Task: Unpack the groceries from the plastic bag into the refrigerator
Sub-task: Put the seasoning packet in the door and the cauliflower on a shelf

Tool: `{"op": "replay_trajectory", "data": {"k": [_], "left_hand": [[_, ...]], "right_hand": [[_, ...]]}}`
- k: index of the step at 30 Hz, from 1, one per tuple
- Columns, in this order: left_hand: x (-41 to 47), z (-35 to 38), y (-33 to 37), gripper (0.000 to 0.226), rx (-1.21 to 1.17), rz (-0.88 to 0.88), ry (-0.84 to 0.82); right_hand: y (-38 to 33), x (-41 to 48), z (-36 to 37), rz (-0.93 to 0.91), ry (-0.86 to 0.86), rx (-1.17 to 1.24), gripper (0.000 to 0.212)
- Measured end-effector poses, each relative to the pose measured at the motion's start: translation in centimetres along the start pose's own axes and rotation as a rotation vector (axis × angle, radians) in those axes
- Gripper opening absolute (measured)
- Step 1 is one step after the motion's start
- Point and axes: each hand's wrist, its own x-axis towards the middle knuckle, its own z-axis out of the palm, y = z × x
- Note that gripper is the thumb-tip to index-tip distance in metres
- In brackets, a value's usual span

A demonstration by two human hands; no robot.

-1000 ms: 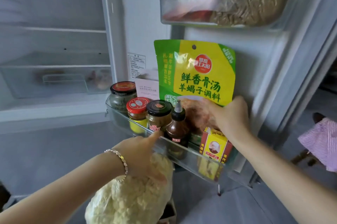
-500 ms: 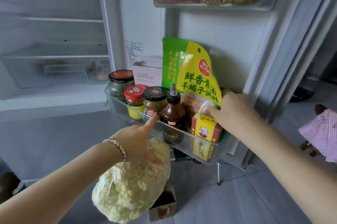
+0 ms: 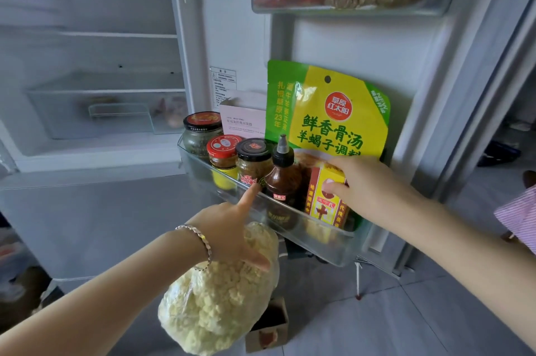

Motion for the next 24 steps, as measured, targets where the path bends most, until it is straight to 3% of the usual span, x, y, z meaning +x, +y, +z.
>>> {"op": "replay_trajectory", "data": {"k": [2,6,10,12,15,17,22,24], "left_hand": [[0.0,0.0,-0.1,0.133,-0.001,-0.004,0.0],[0.0,-0.2,-0.1,0.134,0.003,-0.004,0.011],[-0.4,-0.1,-0.6,0.134,-0.032,-0.008,0.049],[-1.2,-0.3,-1.2,0.132,-0.074,-0.04,0.093],[-3.3,-0.7,-2.9,0.126,-0.188,-0.136,0.202],[-5.1,-1.2,-3.8,0.119,-0.302,-0.193,0.297],[-9.7,-3.1,-7.9,0.097,-0.572,-0.29,0.543],[-11.2,-4.0,-10.3,0.096,-0.663,-0.288,0.639]], "right_hand": [[0.2,1.1,0.0,0.025,0.003,0.146,0.039],[0.7,1.7,1.4,-0.012,0.016,-0.008,0.039],[1.0,0.5,2.2,-0.206,0.45,-0.296,0.042],[0.8,0.4,2.3,-0.348,0.583,-0.124,0.036],[-2.2,-0.2,2.0,-0.489,0.447,0.261,0.019],[-4.6,-0.9,2.5,-0.533,0.297,0.368,0.027],[-10.7,1.0,5.6,-0.468,-0.269,0.469,0.098],[-13.1,3.1,7.4,-0.401,-0.396,0.633,0.11]]}}
